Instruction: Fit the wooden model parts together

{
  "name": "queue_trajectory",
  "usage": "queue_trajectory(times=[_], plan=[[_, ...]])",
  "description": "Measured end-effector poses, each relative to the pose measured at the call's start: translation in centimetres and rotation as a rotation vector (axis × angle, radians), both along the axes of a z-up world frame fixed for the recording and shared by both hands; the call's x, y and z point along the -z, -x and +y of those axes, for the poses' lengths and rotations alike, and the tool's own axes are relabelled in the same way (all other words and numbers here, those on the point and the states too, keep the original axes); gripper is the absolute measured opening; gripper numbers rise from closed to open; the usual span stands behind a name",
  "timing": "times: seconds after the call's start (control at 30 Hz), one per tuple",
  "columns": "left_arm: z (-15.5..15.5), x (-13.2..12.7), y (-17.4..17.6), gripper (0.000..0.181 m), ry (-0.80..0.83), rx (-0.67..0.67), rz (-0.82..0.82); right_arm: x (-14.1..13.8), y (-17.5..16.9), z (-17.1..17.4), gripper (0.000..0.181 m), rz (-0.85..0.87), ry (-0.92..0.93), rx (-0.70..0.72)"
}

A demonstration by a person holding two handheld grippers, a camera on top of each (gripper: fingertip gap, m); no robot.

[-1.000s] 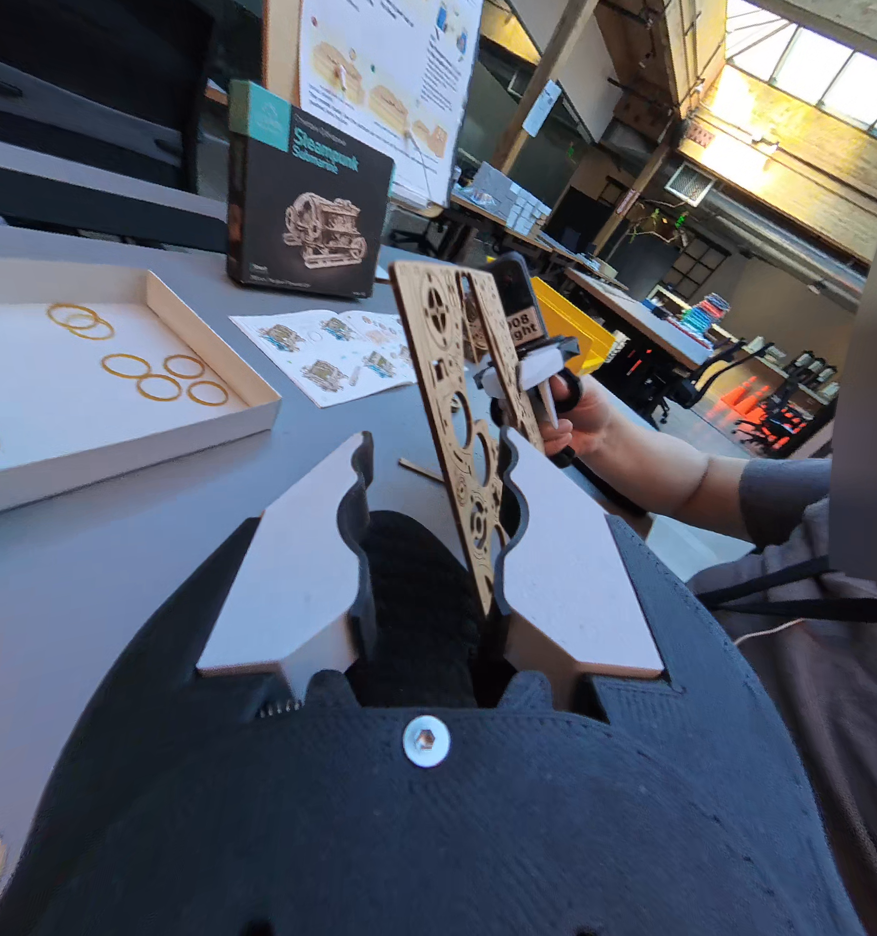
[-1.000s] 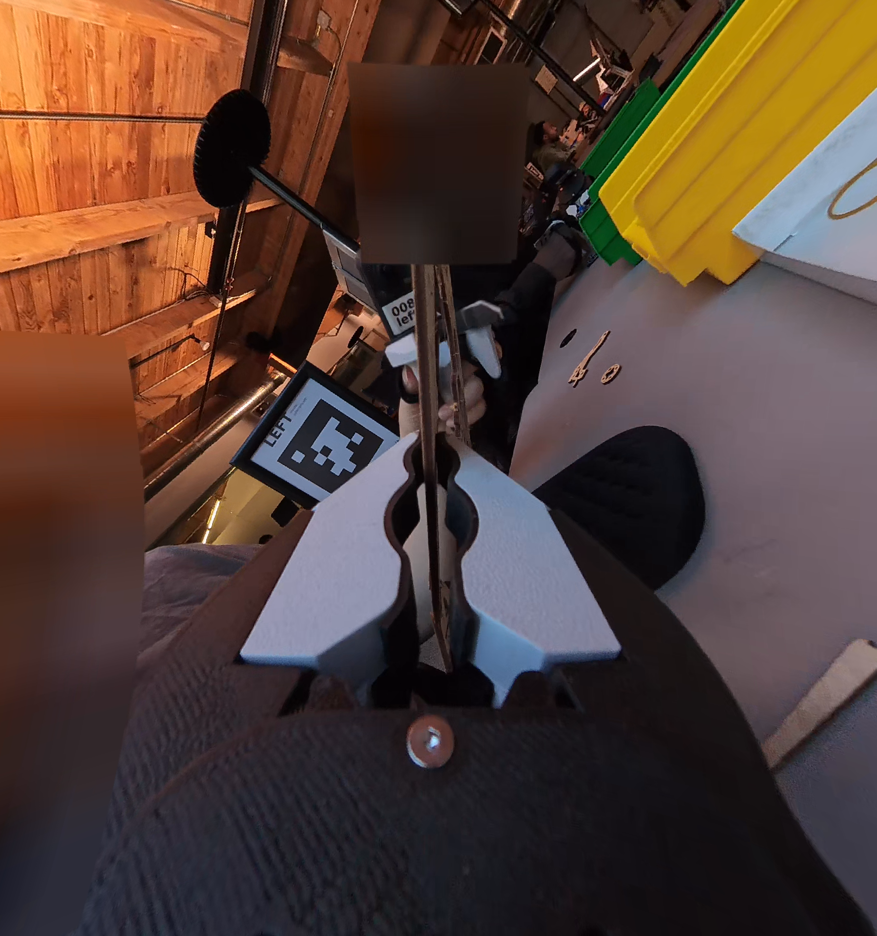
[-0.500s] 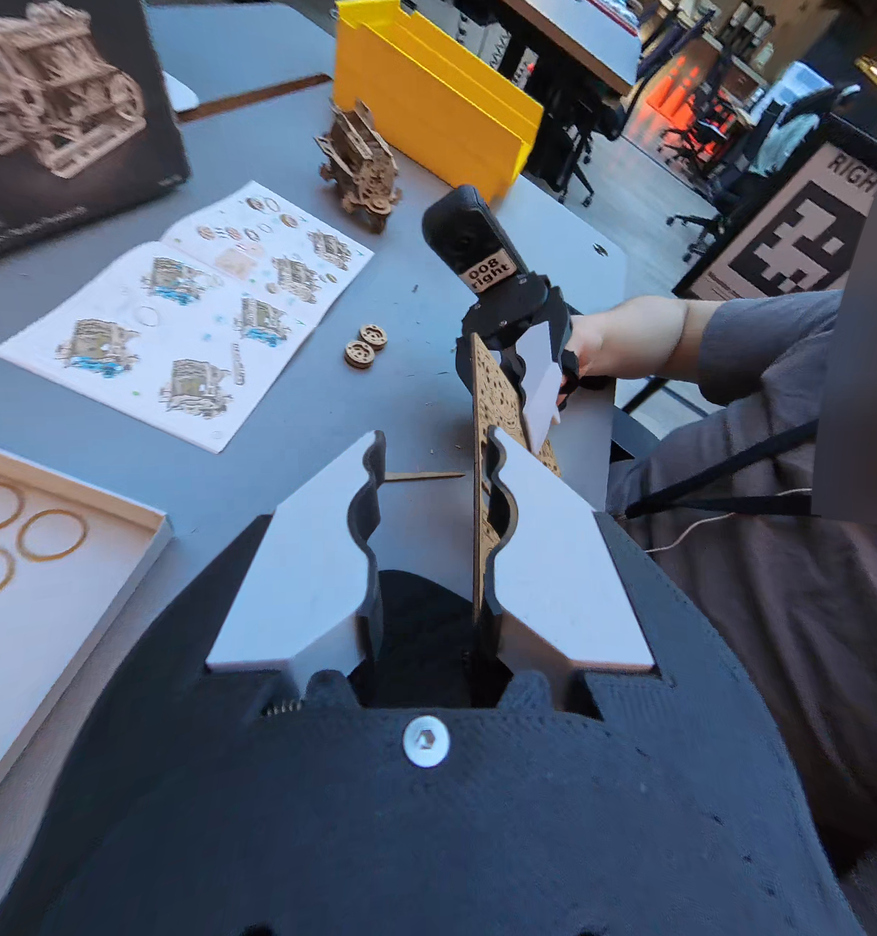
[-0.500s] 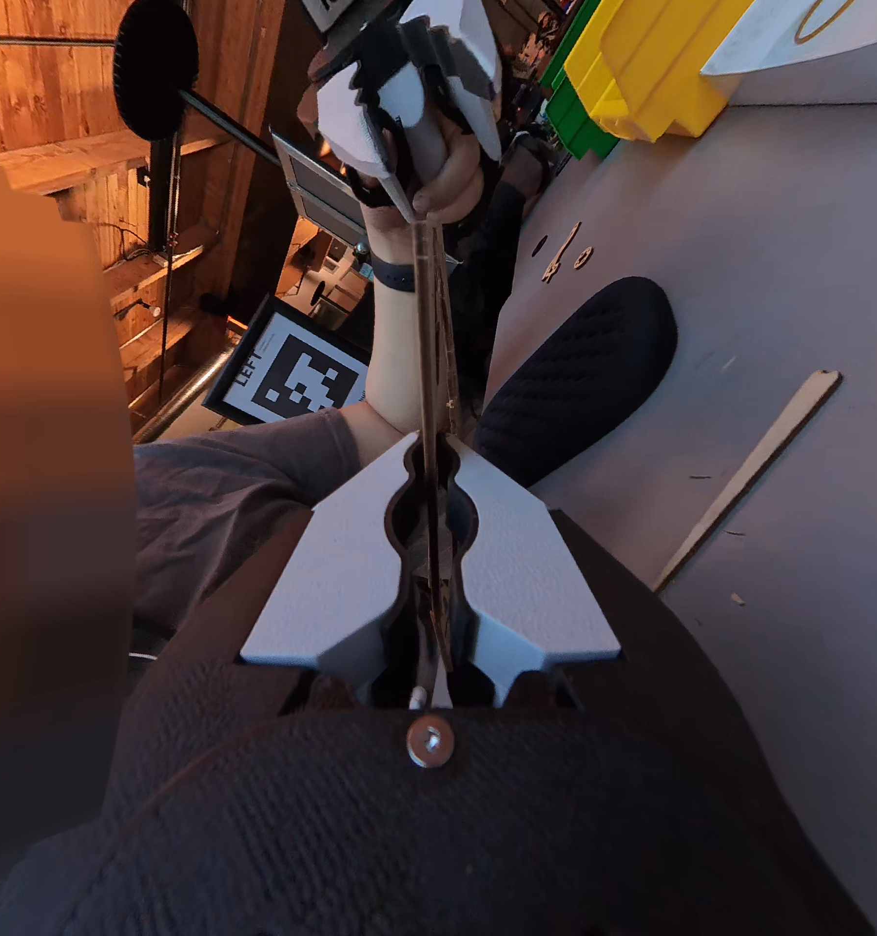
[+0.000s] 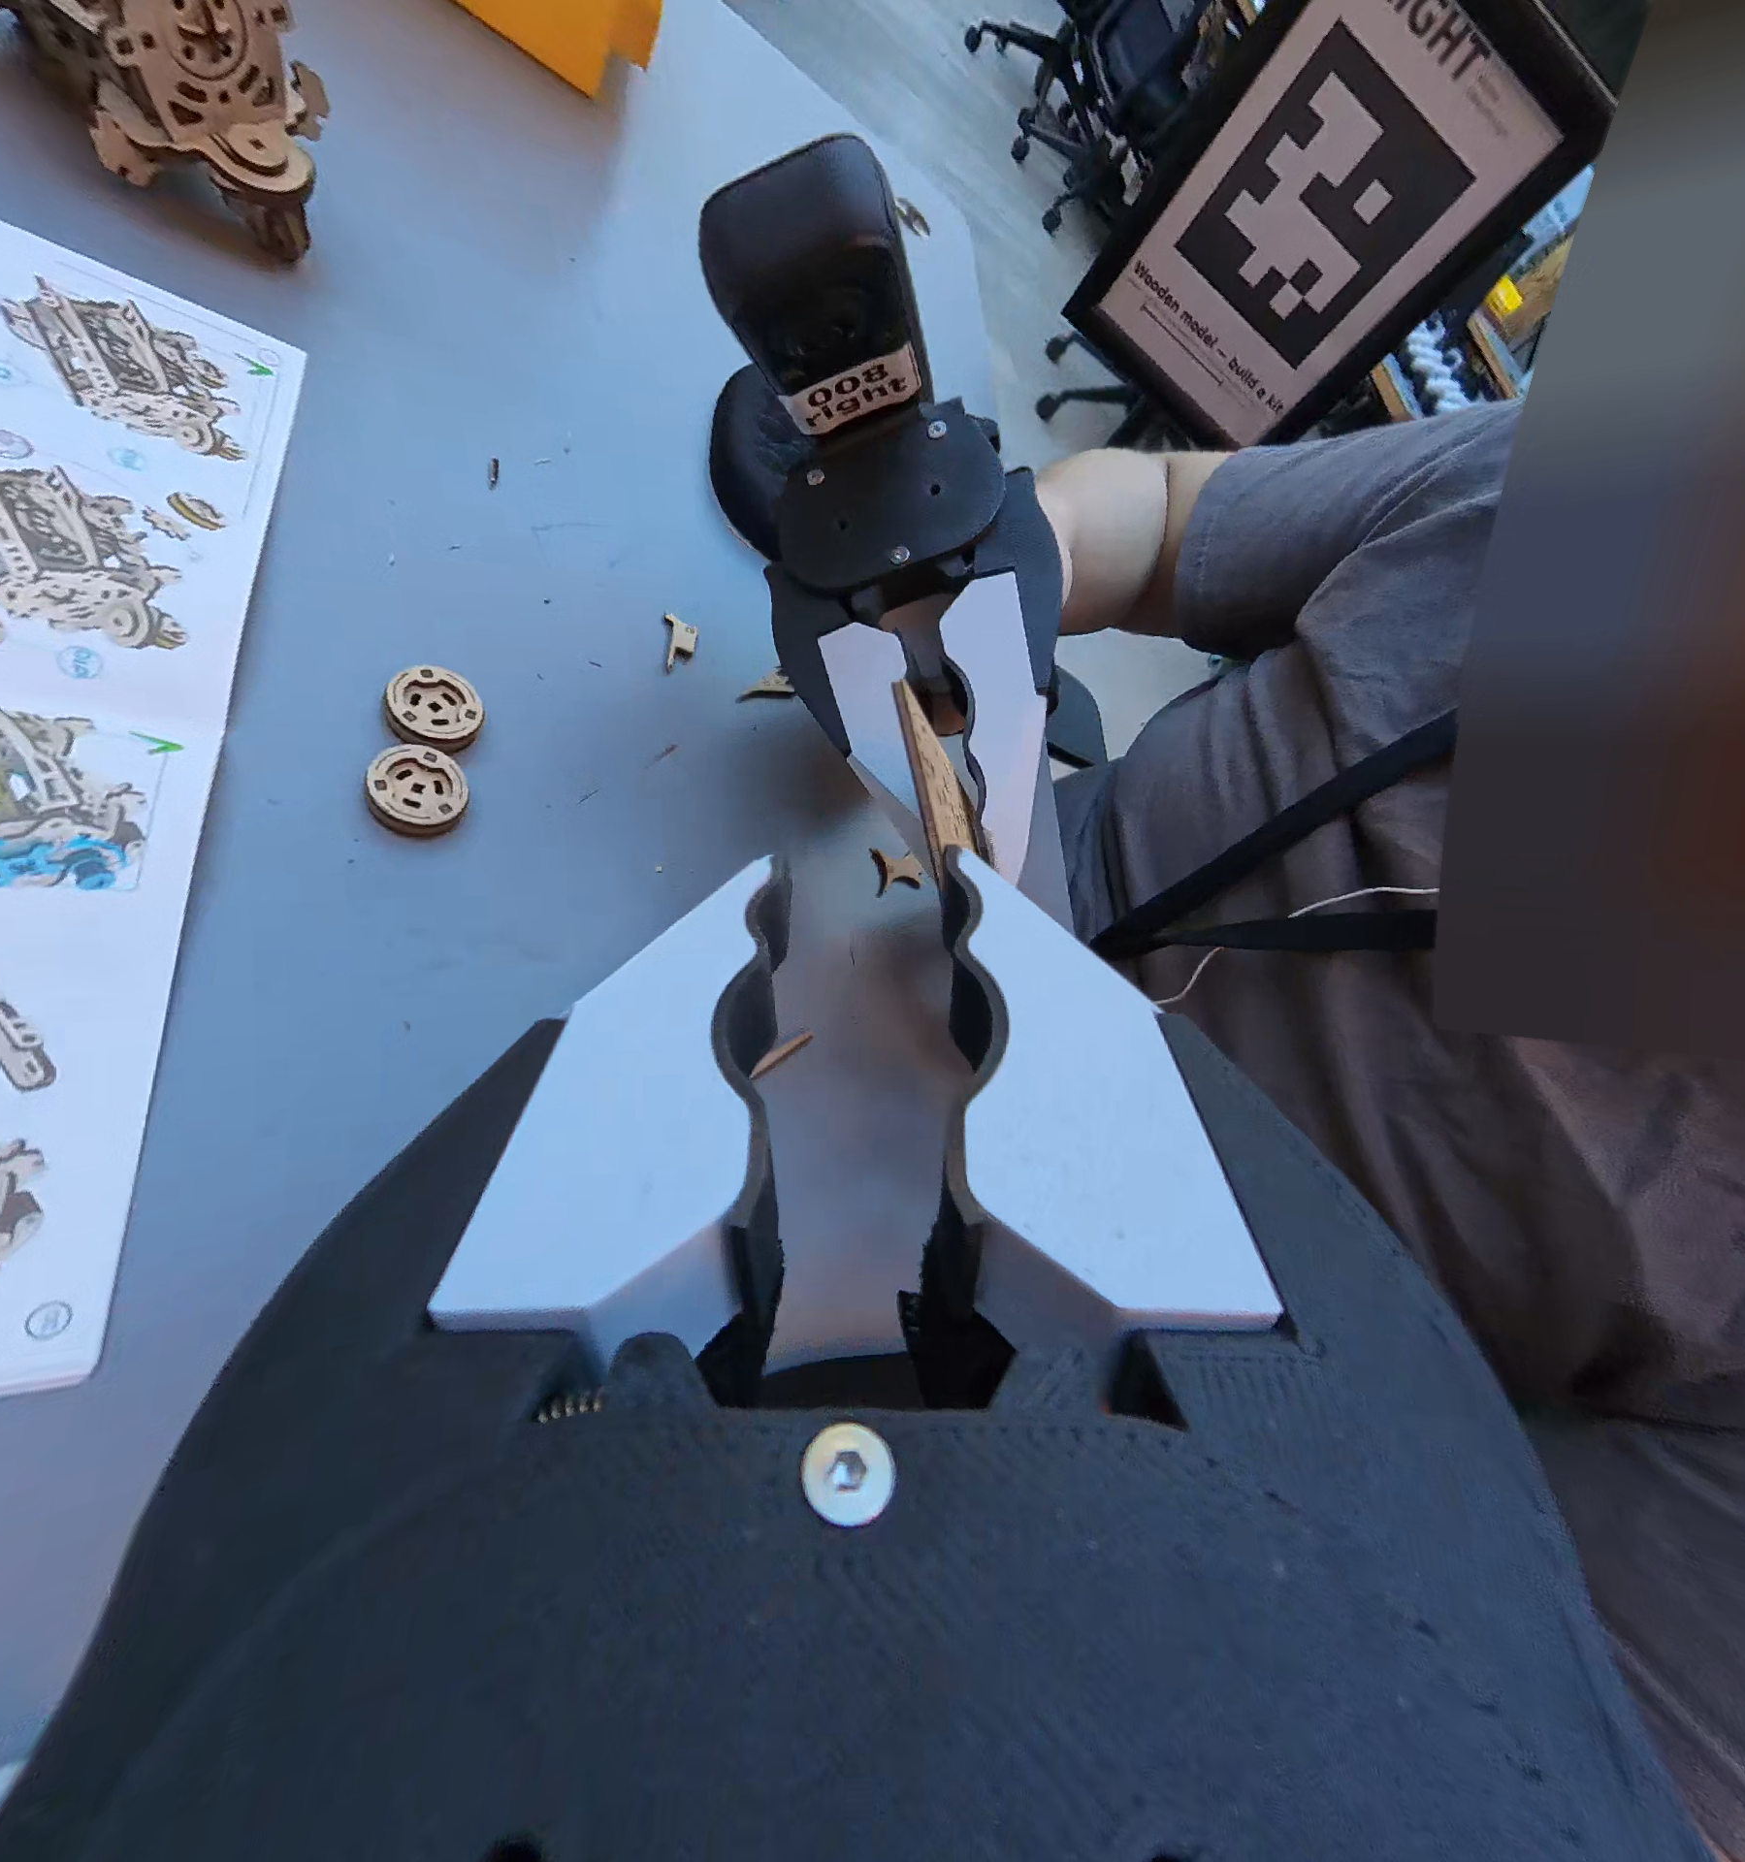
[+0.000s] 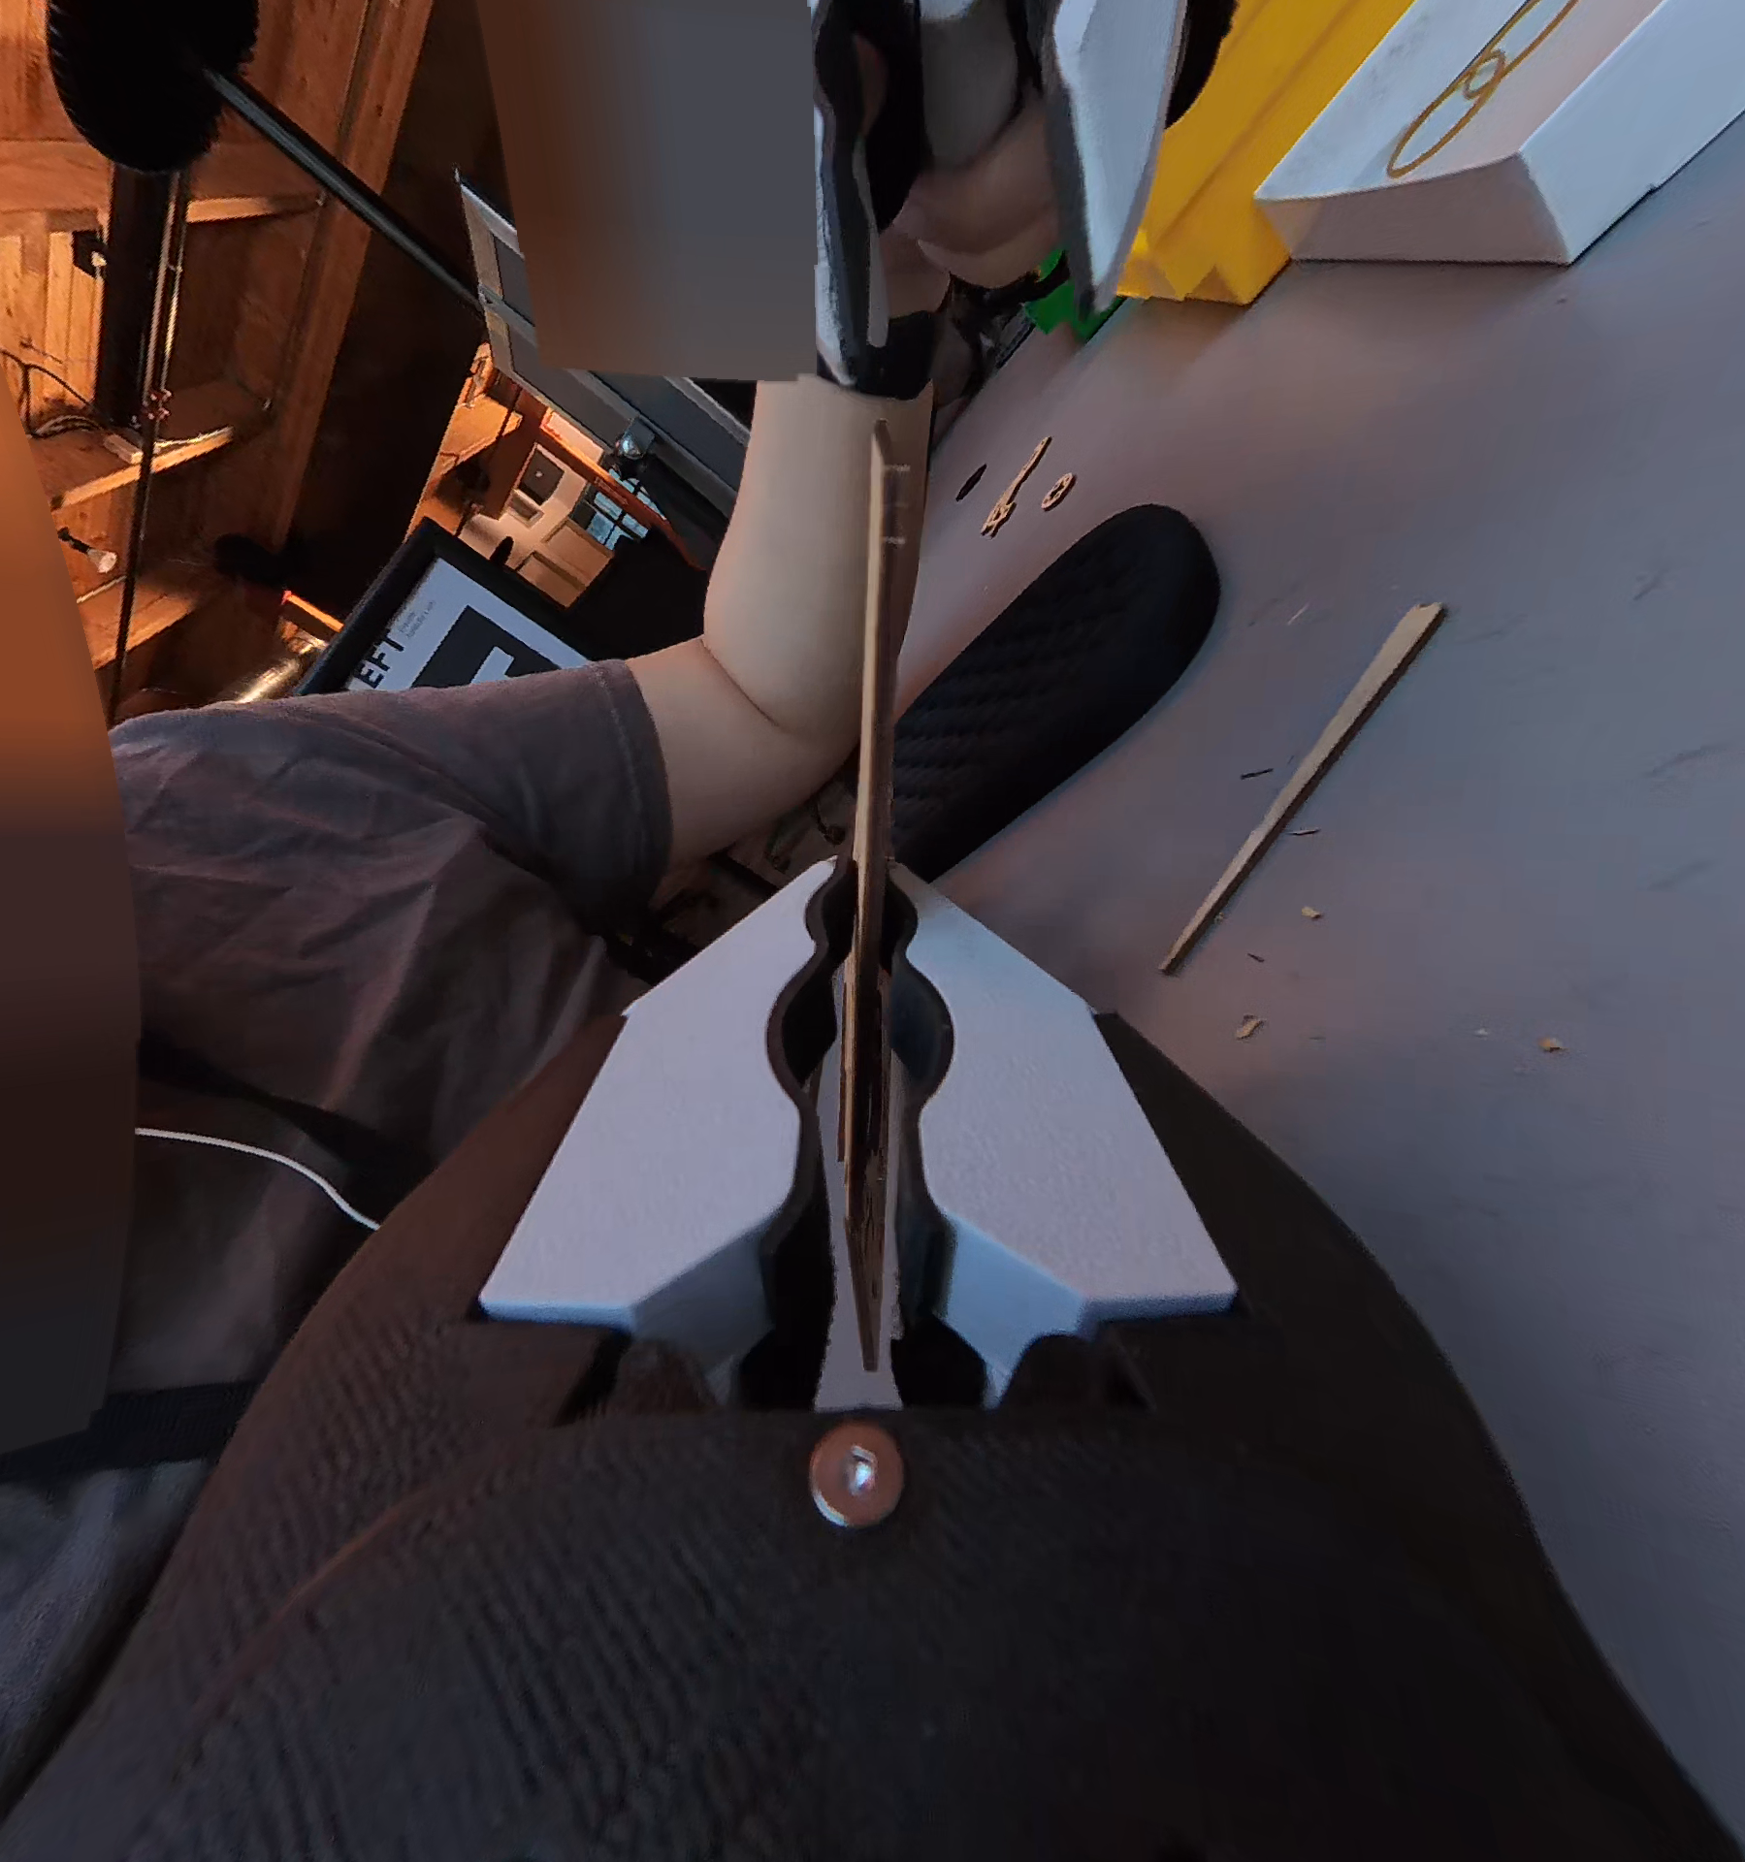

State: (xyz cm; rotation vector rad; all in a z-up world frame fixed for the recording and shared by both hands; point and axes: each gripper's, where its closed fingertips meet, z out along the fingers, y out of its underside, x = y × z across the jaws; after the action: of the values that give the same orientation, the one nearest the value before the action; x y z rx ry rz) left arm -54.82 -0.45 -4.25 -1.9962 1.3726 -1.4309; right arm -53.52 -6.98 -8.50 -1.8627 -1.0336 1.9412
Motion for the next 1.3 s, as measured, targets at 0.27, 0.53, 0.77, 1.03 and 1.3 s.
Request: queue_trajectory(times=[0.27,0.53,0.77,1.03,1.3], plan=[[0.1,2.0,-1.3,0.020,-0.027,0.085,0.027,0.6,-0.5,1.8,0.001,-0.027,0.001,0.057],[-1.1,3.4,-2.1,0.015,0.018,0.155,0.051,1.1,-0.2,2.2,0.002,-0.048,-0.006,0.054],[-1.5,4.4,-2.4,0.006,0.138,0.158,0.069,1.4,-1.1,4.3,0.020,-0.117,-0.141,0.153],[-2.1,4.5,-2.7,0.006,0.116,0.178,0.090,-0.4,-1.4,6.6,0.013,-0.109,-0.193,0.167],[-2.0,4.3,-3.2,0.006,0.125,0.162,0.072,-0.6,-1.5,6.2,0.006,-0.083,-0.144,0.145]])
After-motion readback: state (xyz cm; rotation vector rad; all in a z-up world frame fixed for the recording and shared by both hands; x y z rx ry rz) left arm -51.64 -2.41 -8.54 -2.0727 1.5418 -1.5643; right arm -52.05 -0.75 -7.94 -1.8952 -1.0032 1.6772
